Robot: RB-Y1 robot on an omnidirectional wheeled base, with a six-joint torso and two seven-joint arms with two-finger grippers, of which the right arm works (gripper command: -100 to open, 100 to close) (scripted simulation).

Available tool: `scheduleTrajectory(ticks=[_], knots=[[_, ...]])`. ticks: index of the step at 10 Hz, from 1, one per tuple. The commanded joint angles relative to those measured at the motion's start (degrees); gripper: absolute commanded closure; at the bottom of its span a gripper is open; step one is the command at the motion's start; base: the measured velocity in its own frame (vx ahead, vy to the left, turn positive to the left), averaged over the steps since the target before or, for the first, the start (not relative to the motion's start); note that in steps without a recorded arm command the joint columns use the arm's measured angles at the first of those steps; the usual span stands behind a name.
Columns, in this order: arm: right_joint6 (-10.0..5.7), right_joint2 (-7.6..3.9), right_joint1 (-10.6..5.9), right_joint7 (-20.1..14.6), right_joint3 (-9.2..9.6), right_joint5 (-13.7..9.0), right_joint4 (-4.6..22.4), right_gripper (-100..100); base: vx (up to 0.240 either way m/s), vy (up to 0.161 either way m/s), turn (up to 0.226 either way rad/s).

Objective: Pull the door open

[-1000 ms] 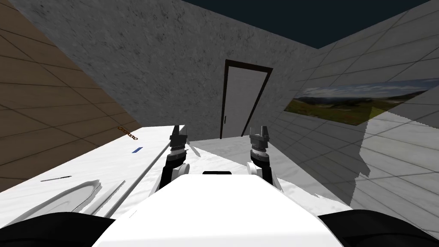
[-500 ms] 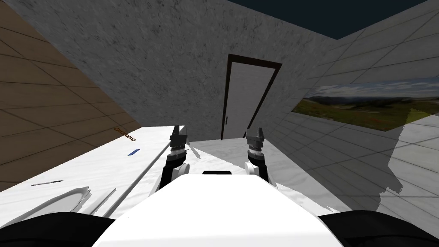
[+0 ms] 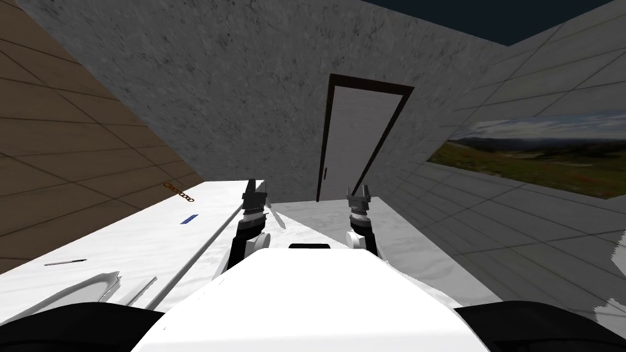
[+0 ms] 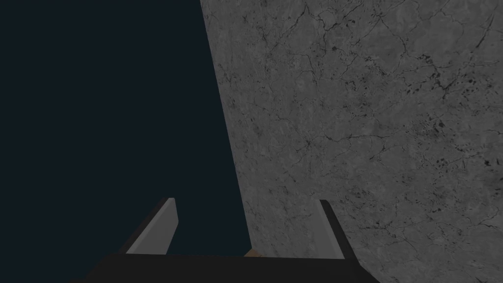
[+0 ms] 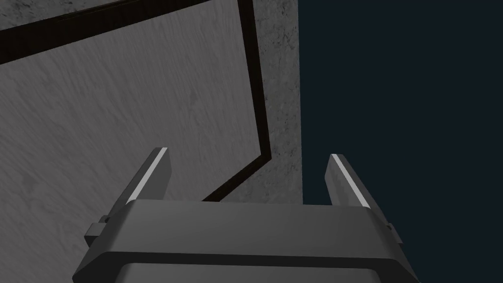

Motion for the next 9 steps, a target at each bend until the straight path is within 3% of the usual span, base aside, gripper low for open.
scheduleTrajectory(ticks=[1,9], knots=[[-0.29,-0.57,-0.42,-2.0,0.52,-1.3,1.8,-100,0.119,-0.020,0.050],[-1.91,-3.19,-2.91,-10.8,3.13,-7.6,11.5,-100,0.096,-0.018,0.058]])
